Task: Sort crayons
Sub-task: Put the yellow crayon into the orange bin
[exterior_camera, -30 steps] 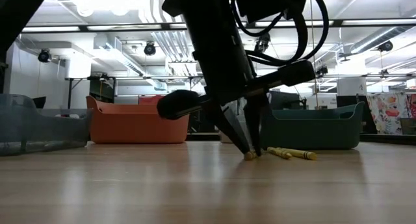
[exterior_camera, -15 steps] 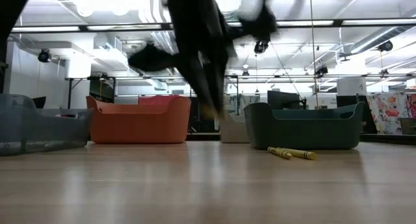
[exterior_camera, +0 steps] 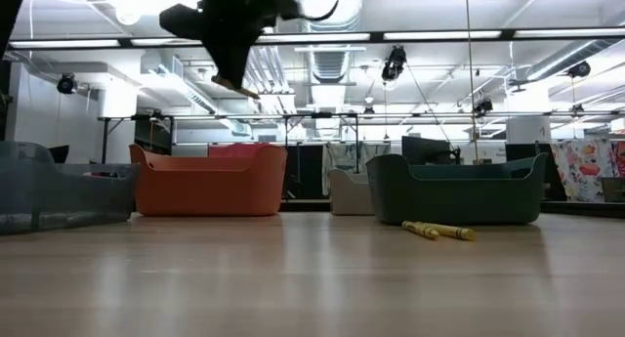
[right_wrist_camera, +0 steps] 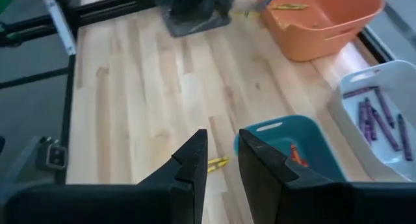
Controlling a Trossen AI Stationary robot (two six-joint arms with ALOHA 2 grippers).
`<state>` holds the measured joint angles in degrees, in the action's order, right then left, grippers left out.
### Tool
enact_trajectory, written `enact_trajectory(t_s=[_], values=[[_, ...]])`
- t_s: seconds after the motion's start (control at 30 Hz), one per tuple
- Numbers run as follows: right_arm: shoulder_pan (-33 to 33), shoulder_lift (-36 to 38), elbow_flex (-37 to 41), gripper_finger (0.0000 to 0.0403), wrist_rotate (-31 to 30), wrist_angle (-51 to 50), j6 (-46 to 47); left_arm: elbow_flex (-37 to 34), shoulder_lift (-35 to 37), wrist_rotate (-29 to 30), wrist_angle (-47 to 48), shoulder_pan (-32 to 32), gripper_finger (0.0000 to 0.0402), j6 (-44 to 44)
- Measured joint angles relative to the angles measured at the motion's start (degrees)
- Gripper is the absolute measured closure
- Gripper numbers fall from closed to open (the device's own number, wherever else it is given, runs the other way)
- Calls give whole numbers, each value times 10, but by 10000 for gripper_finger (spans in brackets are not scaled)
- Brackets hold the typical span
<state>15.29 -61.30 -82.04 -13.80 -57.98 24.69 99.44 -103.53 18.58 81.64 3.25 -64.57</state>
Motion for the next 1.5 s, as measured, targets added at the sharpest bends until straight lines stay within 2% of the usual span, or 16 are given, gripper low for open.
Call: enact_trajectory(t_s=[0.13,0.23,0.37,0.47,0.6,0.87,1.1,1.5], values=[[-29,0,0,328,-25,5,0,-56,52,5,-15,-96,401,102],[-64,0,0,328,-38,24,1,-111,84,0,-67,-172,401,185],[-114,-2,0,328,-39,71,2,-193,124,-51,-179,-281,401,288],[-147,-9,0,328,-39,101,-1,-256,128,-89,-262,-353,402,330],[-177,-27,0,328,-39,119,9,-313,123,-124,-337,-414,402,365],[-194,-77,0,328,-38,120,32,-374,103,-129,-396,-462,402,401],[-195,-113,0,328,-38,120,40,-382,98,-106,-407,-467,400,401],[-195,-123,0,328,-28,118,80,-373,98,-101,-403,-466,337,403]])
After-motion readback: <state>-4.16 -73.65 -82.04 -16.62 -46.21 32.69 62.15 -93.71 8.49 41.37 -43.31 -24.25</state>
